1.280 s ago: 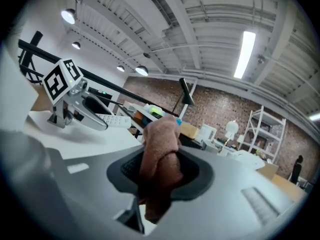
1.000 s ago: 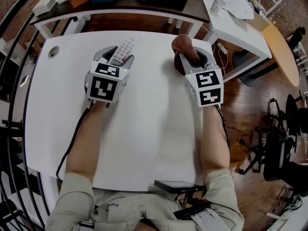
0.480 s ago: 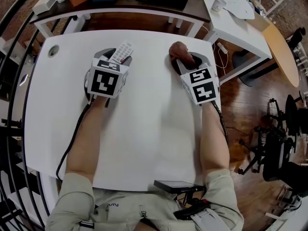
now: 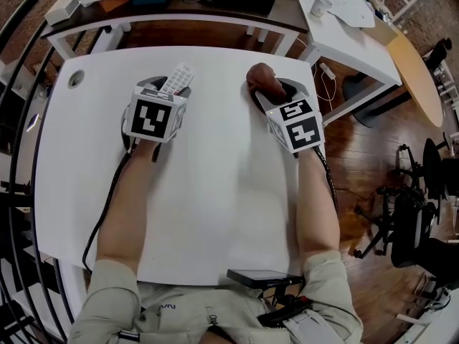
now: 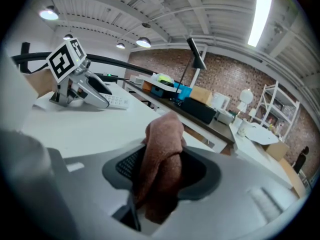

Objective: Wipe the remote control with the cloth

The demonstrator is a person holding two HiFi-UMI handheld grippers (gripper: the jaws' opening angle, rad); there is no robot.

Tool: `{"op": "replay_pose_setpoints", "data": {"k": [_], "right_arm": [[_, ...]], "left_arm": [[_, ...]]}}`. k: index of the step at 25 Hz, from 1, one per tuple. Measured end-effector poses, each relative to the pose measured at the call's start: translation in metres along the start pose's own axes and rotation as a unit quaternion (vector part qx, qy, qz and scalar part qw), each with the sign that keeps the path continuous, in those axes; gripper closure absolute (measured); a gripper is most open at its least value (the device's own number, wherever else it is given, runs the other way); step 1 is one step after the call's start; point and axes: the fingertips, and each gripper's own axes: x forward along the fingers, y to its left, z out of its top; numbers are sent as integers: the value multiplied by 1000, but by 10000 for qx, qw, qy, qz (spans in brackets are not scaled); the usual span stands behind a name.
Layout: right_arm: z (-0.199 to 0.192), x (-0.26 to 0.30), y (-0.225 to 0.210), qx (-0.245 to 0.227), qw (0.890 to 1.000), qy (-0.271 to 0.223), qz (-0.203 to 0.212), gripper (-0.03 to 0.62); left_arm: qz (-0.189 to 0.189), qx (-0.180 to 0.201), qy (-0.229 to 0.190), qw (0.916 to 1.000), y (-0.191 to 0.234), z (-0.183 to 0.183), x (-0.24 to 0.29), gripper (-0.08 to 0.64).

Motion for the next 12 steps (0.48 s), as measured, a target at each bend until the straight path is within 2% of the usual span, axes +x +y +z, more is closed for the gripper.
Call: {"op": "replay_pose_setpoints", "data": {"k": [5, 12], "right_arm": [[-2, 0, 1, 32, 9999, 12, 99, 367], [10, -13, -9, 115, 9998, -189, 28, 360]], "left_arm": [[-3, -77, -22, 10000, 2, -1, 2, 311], [22, -1, -40, 10000, 5, 1, -1, 285]]}}
